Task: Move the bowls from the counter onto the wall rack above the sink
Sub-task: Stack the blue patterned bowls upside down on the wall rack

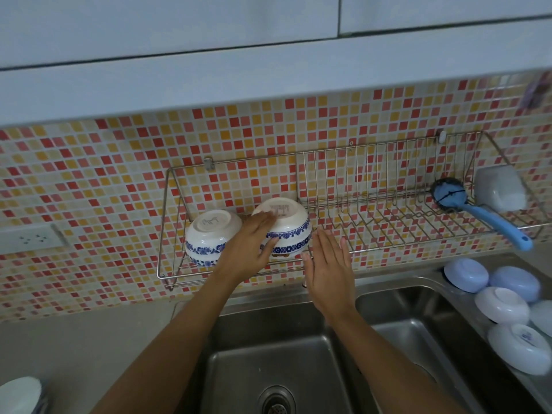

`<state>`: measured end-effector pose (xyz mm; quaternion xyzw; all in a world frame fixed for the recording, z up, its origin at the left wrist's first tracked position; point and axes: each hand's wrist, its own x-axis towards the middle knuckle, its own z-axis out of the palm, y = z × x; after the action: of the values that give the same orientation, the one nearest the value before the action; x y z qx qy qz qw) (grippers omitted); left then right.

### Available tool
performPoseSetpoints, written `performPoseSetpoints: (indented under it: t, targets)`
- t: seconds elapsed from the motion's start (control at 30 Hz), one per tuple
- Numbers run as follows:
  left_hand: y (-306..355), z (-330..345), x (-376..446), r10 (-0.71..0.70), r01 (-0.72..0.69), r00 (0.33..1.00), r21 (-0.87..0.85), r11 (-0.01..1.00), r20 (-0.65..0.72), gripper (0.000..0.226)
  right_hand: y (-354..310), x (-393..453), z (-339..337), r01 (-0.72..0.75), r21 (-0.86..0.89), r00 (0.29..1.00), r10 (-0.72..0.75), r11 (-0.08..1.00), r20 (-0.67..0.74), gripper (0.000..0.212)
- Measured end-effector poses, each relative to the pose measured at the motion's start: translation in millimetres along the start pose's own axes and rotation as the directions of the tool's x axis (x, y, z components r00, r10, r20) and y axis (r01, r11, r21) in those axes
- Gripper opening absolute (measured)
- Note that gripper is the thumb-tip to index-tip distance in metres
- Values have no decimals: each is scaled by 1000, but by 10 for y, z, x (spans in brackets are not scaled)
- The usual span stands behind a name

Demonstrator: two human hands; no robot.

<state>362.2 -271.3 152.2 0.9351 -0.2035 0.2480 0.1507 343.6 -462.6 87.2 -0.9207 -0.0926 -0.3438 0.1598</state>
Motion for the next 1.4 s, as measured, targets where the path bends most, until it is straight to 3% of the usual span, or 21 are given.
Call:
performPoseSetpoints:
  t: [0.27, 0.4, 0.5, 0.6, 0.8, 0.9, 1.0, 1.13, 1.27, 1.4]
  targets:
    - [-17, 41, 27, -25, 21, 994, 34, 999, 103, 54, -12, 25, -14, 7, -5, 999, -7, 1000, 35, 52]
    - [56, 64, -122, -179, 181, 983, 47, 982, -48, 49, -11, -24, -40, 12, -14, 999, -11, 1000, 37, 49]
    - [28, 66, -343, -264, 292, 948, 156, 944, -177, 49, -12, -154, -1, 105, -20, 994, -104, 994, 22, 54]
    - [-23, 73, -474, -306, 348, 935, 285, 893, -181, 56, -8, -228, -44, 118, 6, 992, -119, 993, 36, 71]
    - [-37, 83, -495, -405, 418, 908, 302, 857, -108, 63, -50, -244, -110, 66, 20, 991, -68, 998, 111, 78]
    - [-27, 59, -496, -399, 401, 915, 279, 873, -66, 63, -108, -239, -181, 32, -5, 995, -32, 999, 95, 71]
    - [-2, 56, -637, -346, 352, 936, 247, 903, -70, 59, -268, -321, -247, 50, -61, 996, -45, 997, 70, 50]
    - [-49, 34, -1027, -304, 316, 948, 218, 923, -91, 58, -600, -603, -106, 71, -5, 975, -68, 997, 212, 55]
    - [-324, -73, -1583, -338, 348, 938, 178, 921, -84, 57, -1058, -914, 233, 226, 19, 901, -216, 974, 375, 57]
    - [-850, -328, -2348, -564, 561, 825, 165, 811, -33, 56, -1715, -1148, 557, 284, 105, 812, -297, 953, 503, 58]
